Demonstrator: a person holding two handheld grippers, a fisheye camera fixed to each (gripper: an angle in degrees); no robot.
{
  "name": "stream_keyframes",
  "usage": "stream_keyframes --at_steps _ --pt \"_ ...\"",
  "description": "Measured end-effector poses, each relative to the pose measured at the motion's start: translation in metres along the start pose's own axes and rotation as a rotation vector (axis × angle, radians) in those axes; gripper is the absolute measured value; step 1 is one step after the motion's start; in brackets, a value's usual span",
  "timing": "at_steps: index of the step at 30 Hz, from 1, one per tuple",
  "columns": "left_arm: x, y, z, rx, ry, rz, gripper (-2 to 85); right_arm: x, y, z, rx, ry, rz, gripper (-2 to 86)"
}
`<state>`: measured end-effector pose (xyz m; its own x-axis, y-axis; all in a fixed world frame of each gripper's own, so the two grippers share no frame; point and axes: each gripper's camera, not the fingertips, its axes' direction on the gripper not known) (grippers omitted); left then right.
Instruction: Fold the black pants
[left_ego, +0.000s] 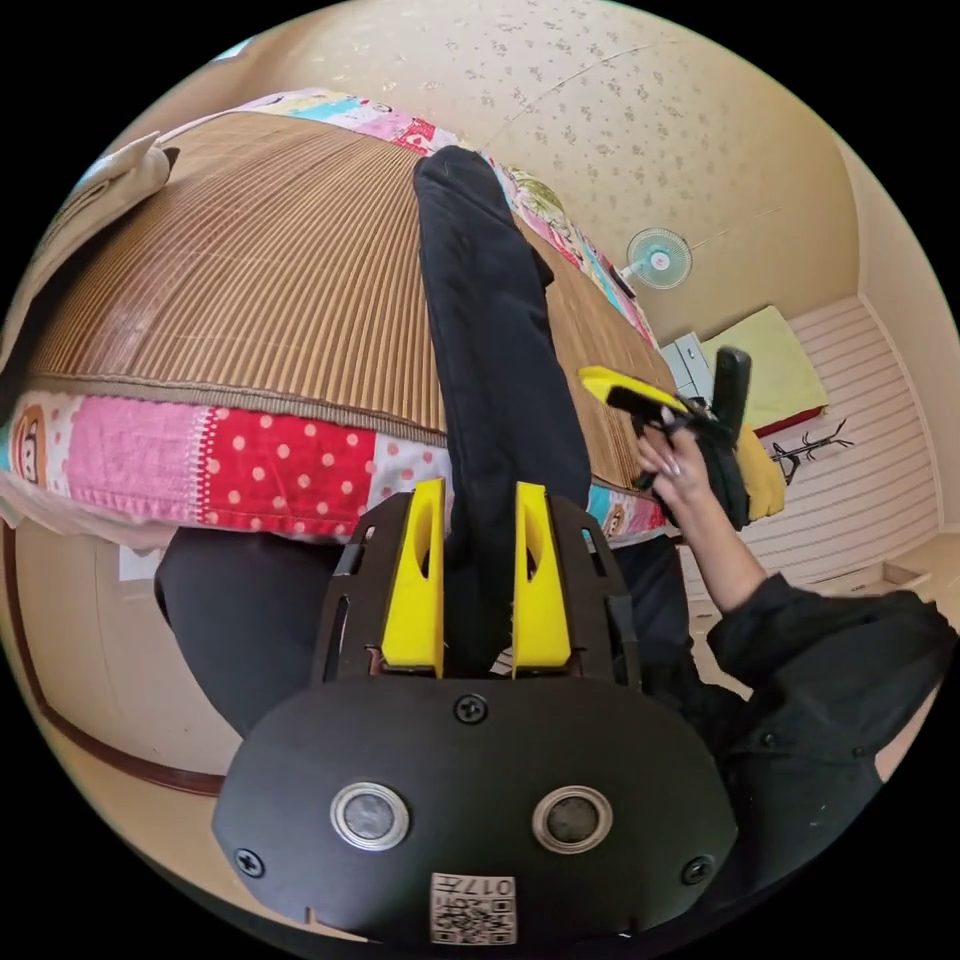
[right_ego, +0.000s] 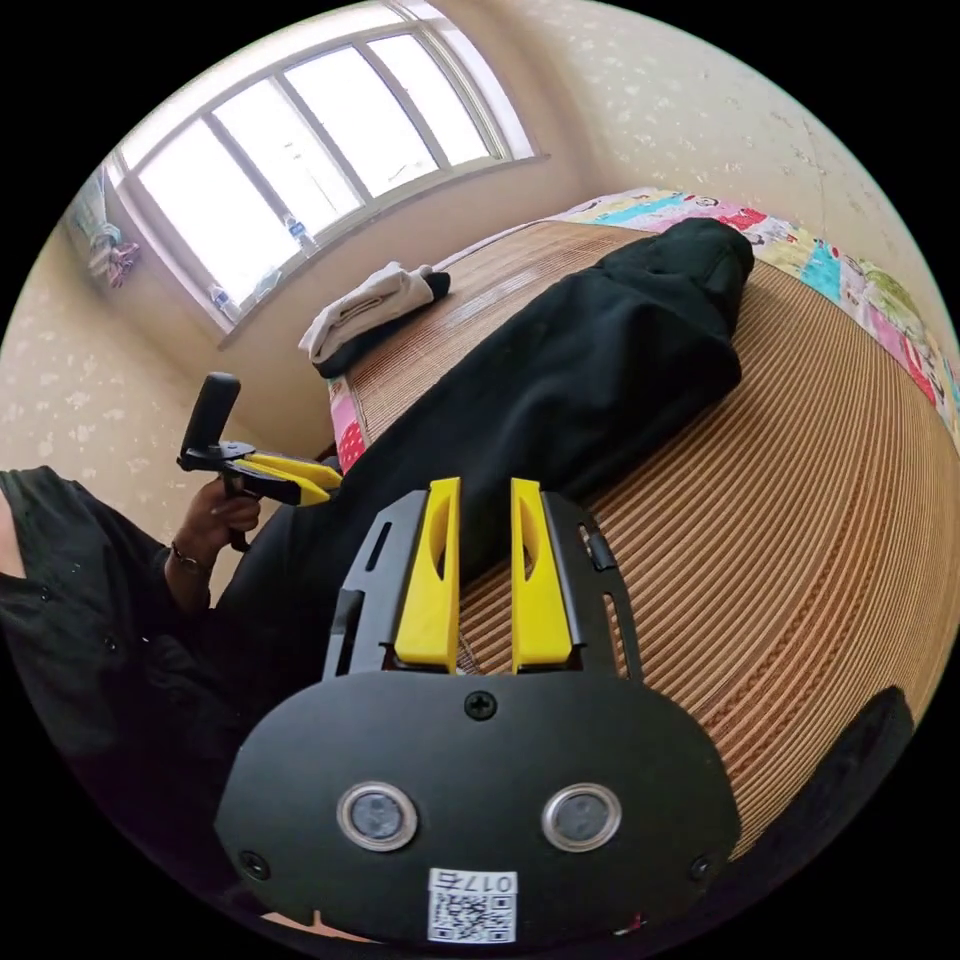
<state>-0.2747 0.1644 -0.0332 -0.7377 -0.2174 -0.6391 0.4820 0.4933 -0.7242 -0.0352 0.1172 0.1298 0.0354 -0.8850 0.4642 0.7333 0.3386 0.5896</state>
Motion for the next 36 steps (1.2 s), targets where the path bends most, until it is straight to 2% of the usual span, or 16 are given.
stream_keyframes --at_steps 5,9,13,17,21,27,30,34,36 --pt "0.037 0.010 0.017 0.035 -0.071 -0.012 9.7 -0.006 0.054 0.004 0.047 -0.082 0.118 10.2" --pt "0.052 0.021 0.012 0.035 -0.063 -0.023 8.1 -0.014 0.078 -0.016 0.188 -0.145 0.105 9.2" --pt "0.058 0.024 0.011 0.027 -0.048 -0.024 6.5 -0.008 0.077 -0.021 0.151 -0.146 0.121 8.4" --pt "0.059 0.029 0.032 0.037 -0.063 -0.014 6.4 0.011 0.080 -0.026 0.149 -0.265 0.168 6.8" --pt "0.084 0.030 -0.003 0.068 -0.055 0.033 5.0 0.016 0.075 -0.046 0.130 -0.361 0.208 3.3" --pt "0.095 0.033 -0.060 0.154 0.131 0.161 4.4 -0.015 0.069 -0.107 0.196 -0.315 0.099 1.5" --pt "0.053 0.033 -0.044 0.078 0.268 0.116 4.4 -0.013 0.076 -0.118 0.222 -0.328 0.096 1.2" --pt "0.023 0.046 -0.009 -0.001 0.229 0.008 4.9 0.002 0.087 -0.095 0.139 -0.256 0.125 1.0" --pt "0.038 0.056 -0.012 0.014 0.136 -0.001 5.0 0.012 0.091 -0.068 0.005 -0.144 0.182 0.9"
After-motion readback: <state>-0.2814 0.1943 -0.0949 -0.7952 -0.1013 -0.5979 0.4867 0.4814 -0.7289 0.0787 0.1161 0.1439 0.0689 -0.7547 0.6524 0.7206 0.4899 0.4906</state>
